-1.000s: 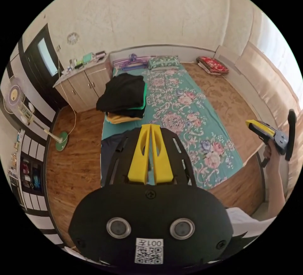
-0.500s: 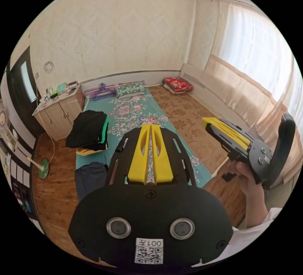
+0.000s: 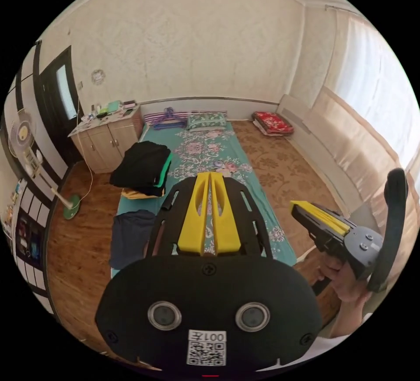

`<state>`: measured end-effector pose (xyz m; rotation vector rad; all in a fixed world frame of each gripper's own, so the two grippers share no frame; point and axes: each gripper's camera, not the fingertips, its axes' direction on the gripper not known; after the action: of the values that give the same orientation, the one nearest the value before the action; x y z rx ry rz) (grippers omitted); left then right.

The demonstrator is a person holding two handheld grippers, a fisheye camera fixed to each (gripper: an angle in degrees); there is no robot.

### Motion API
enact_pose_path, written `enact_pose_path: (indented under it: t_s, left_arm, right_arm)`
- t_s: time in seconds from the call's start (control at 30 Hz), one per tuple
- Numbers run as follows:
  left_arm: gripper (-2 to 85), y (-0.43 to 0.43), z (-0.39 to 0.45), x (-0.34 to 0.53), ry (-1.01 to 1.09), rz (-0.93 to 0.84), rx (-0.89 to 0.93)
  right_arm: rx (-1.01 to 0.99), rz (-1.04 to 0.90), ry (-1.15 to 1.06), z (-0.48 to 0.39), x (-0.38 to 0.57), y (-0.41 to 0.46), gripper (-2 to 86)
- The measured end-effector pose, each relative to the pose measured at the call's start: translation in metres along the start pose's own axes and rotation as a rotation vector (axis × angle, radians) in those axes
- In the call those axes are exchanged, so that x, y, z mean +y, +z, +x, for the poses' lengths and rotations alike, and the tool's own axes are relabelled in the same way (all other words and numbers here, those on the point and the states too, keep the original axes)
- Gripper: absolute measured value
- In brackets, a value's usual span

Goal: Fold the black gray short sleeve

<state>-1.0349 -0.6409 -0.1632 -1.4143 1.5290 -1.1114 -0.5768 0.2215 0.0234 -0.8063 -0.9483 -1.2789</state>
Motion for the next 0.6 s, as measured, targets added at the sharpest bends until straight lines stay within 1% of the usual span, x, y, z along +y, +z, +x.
enact_pose_path:
  t_s: [0.07, 0.17, 0.3, 0.37, 0.43, 0.47, 0.53, 0.6]
  left_arm:
    - [-1.0, 0.025, 0.005, 0.012, -0.040, 0.009, -0.012]
    - [-1.0, 0.052, 0.013, 0.023, -0.097, 0.022, -0.018]
    - [-1.0, 0.086, 0.030, 0.033, -0.133, 0.022, -0.086]
    - [-1.0, 0.109, 0.043, 0.039, -0.171, 0.013, -0.140]
    - [-1.0, 0.126, 0.051, 0.045, -0.175, 0.014, -0.116]
    - [-1.0, 0.136, 0.055, 0.048, -0.189, 0.016, -0.063]
    - [-1.0, 0.151, 0.059, 0.054, -0.202, 0.022, -0.013]
    - [-1.0, 0.165, 0.065, 0.058, -0.200, 0.041, -0.043]
  right_arm:
    - [-0.104, -0.018, -0.026, 0.013, 0.001, -0.005, 0.0]
    - [-0.211, 0.000, -0.034, 0.035, -0.003, -0.017, 0.0]
    - [-0.185, 0.016, -0.050, 0.062, -0.017, -0.033, 0.0]
    - [-0.206, 0.023, -0.061, 0.082, -0.026, -0.042, 0.0]
    - [-0.219, 0.028, -0.065, 0.095, -0.030, -0.048, 0.0]
    - [-0.212, 0.032, -0.060, 0.104, -0.031, -0.052, 0.0]
    - [-0.185, 0.046, -0.043, 0.116, -0.032, -0.057, 0.0]
    - [-0.156, 0.065, -0.046, 0.126, -0.032, -0.062, 0.0]
